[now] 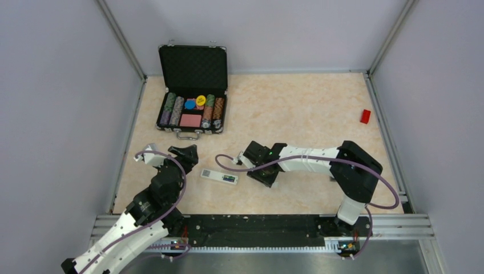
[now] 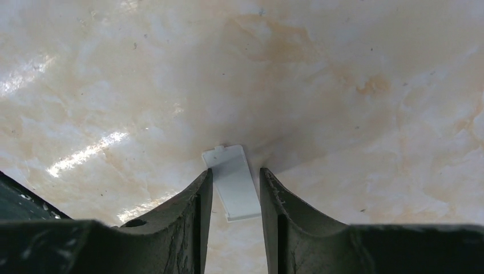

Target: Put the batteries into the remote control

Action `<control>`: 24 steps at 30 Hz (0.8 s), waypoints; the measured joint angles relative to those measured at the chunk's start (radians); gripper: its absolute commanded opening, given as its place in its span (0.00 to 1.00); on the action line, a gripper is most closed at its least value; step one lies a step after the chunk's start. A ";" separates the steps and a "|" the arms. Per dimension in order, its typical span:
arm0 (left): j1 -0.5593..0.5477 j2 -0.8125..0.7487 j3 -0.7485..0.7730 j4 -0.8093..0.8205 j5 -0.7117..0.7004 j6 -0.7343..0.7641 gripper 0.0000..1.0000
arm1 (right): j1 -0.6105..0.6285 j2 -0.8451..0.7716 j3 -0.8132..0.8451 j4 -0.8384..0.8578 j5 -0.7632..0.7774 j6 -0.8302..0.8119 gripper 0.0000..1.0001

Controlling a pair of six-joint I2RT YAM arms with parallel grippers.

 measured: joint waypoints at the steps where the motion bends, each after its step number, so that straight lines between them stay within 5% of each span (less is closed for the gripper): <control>1: 0.000 0.000 0.000 0.000 0.000 0.000 0.70 | 0.000 0.003 0.004 -0.002 0.008 0.033 0.33; 6: 0.000 0.000 -0.001 -0.001 0.000 -0.002 0.70 | -0.001 0.005 0.006 0.008 0.044 0.213 0.31; 13: 0.000 0.000 -0.005 -0.002 0.002 -0.015 0.70 | -0.002 -0.018 -0.015 0.025 0.133 0.427 0.64; 24: 0.000 -0.010 -0.011 -0.011 0.010 -0.032 0.70 | -0.002 -0.105 -0.109 0.043 0.129 0.436 0.65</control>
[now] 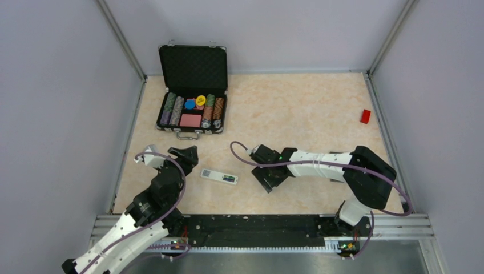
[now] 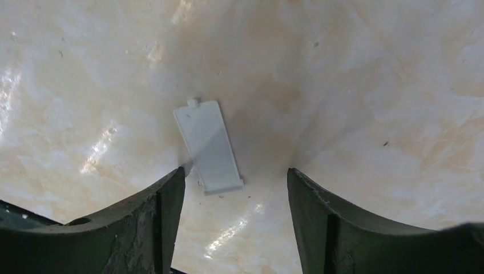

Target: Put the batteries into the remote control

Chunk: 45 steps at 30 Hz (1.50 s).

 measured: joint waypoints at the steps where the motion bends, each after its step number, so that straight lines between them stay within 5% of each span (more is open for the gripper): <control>1: 0.000 -0.005 0.000 -0.004 0.001 -0.003 0.70 | 0.000 -0.009 -0.011 0.000 -0.010 -0.004 0.65; 23: 0.000 -0.042 -0.013 -0.037 0.003 -0.029 0.70 | 0.008 0.008 0.002 -0.031 -0.074 -0.130 0.33; 34: 0.000 -0.042 -0.013 -0.037 0.003 -0.029 0.70 | 0.037 0.025 0.017 -0.036 -0.060 -0.091 0.48; 41: 0.000 -0.042 -0.016 -0.037 0.003 -0.031 0.70 | 0.042 0.022 0.015 -0.032 -0.063 -0.069 0.38; 45: 0.000 -0.042 -0.017 -0.037 0.004 -0.033 0.70 | 0.042 0.022 0.015 -0.032 -0.062 -0.067 0.42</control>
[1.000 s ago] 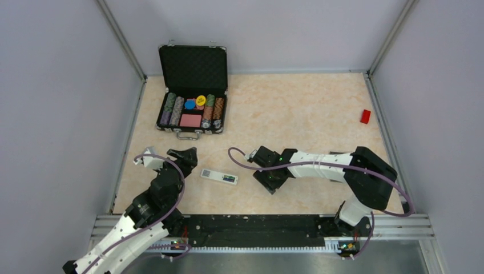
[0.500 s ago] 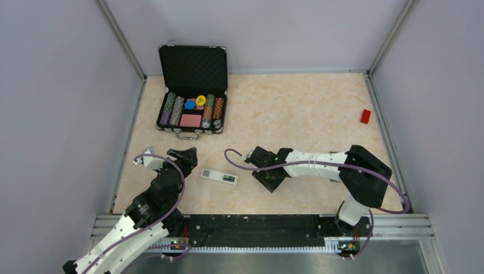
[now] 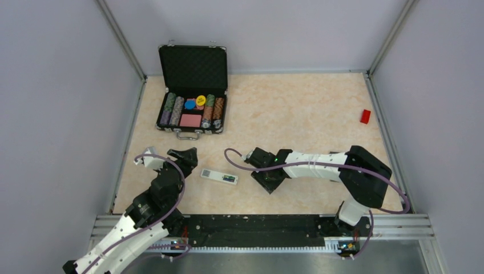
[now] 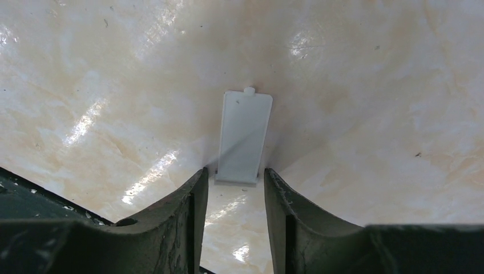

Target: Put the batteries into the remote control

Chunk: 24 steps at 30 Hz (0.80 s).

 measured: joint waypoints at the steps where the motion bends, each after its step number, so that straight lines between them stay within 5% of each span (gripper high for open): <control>1: 0.000 0.000 0.000 0.000 0.001 0.000 0.70 | 0.000 0.000 0.000 0.000 0.000 0.002 0.43; 24: 0.000 0.000 -0.012 0.000 0.006 -0.005 0.70 | 0.013 0.040 0.042 -0.056 0.033 0.158 0.41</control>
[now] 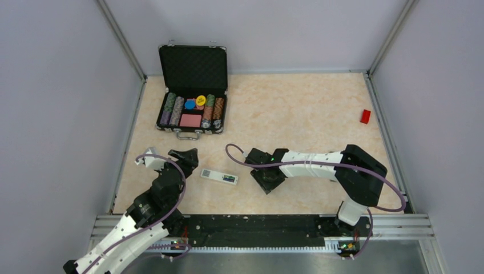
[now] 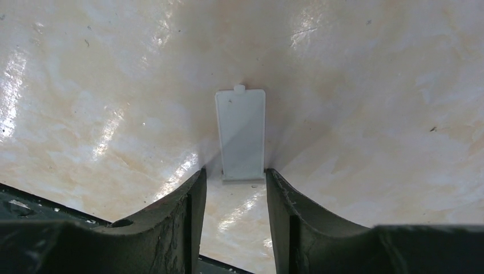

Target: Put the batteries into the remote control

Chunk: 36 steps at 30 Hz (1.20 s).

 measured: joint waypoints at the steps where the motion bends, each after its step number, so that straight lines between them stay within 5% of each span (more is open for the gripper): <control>1: 0.000 0.000 -0.001 0.000 0.000 0.000 0.70 | 0.000 0.000 0.000 -0.001 0.000 0.005 0.39; 8: 0.000 0.000 -0.003 0.000 0.005 0.000 0.70 | 0.000 0.000 -0.002 -0.008 0.000 0.039 0.23; 18: 0.000 0.041 -0.028 0.062 0.077 0.014 0.70 | 0.003 -0.034 -0.032 0.022 0.021 0.071 0.23; 28: 0.000 0.180 -0.074 0.255 0.315 0.067 0.73 | 0.006 -0.153 -0.122 0.098 0.054 0.066 0.24; 36: 0.026 0.472 -0.062 0.436 0.632 0.083 0.75 | 0.006 -0.289 -0.134 0.186 0.064 0.050 0.24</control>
